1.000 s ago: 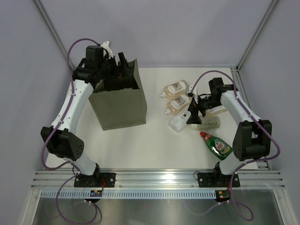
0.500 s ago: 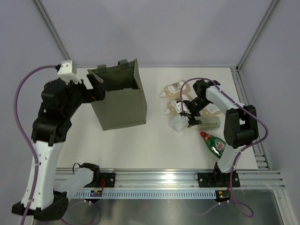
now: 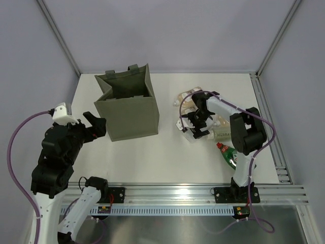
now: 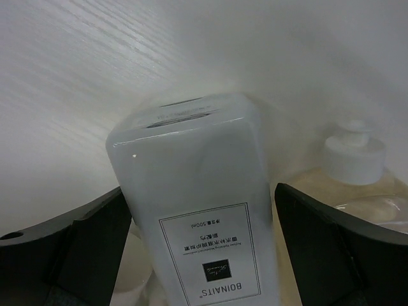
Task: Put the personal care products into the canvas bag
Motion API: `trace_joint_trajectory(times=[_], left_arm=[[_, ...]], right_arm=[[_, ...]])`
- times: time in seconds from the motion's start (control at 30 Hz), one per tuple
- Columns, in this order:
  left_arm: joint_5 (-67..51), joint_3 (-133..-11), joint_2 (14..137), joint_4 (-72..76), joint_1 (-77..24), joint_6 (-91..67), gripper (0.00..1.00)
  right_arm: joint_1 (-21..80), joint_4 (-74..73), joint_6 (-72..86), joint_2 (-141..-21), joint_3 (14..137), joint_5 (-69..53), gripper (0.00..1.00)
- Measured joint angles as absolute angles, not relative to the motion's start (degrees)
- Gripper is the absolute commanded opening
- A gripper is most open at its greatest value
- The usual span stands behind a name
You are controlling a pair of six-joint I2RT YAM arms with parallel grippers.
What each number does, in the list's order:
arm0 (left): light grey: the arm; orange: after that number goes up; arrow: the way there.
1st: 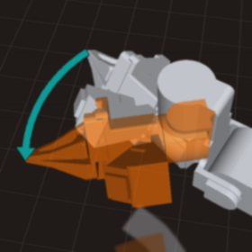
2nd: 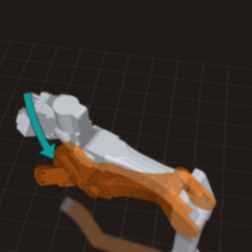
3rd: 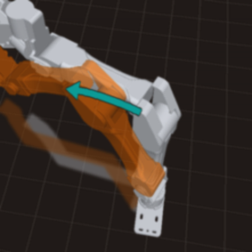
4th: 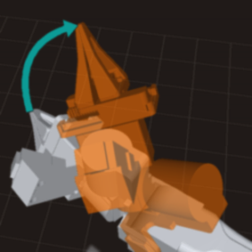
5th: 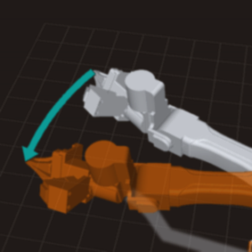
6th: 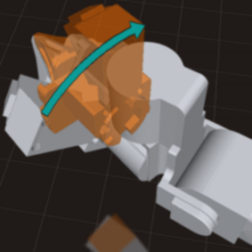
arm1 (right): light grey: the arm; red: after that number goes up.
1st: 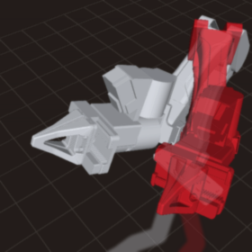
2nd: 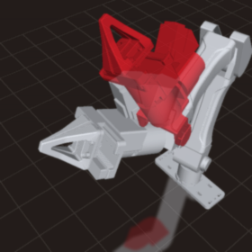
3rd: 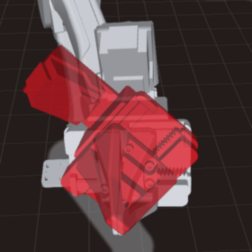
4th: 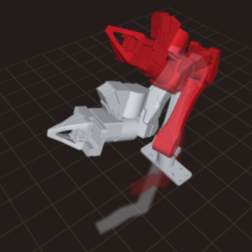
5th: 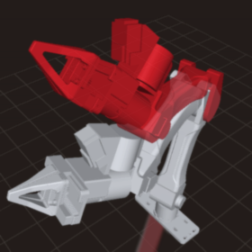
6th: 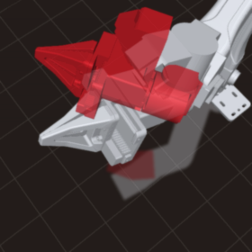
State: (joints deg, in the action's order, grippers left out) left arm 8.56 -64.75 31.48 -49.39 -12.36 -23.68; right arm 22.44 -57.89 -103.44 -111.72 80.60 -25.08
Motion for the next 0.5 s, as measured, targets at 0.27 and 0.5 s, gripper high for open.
trace_joint_trajectory(times=[0.27,0.5], left_arm=[[9.04,-62.98,31.46,-49.82,-12.36,-24.97,0.99],[9.02,-61.39,31.46,-49.74,-12.36,-25.61,0.99]], right_arm=[[23.77,-55.16,-99.33,-114.41,80.51,-20.36,0.88],[24.51,-53.76,-93.97,-114.41,80.6,-20.6,0.21]])
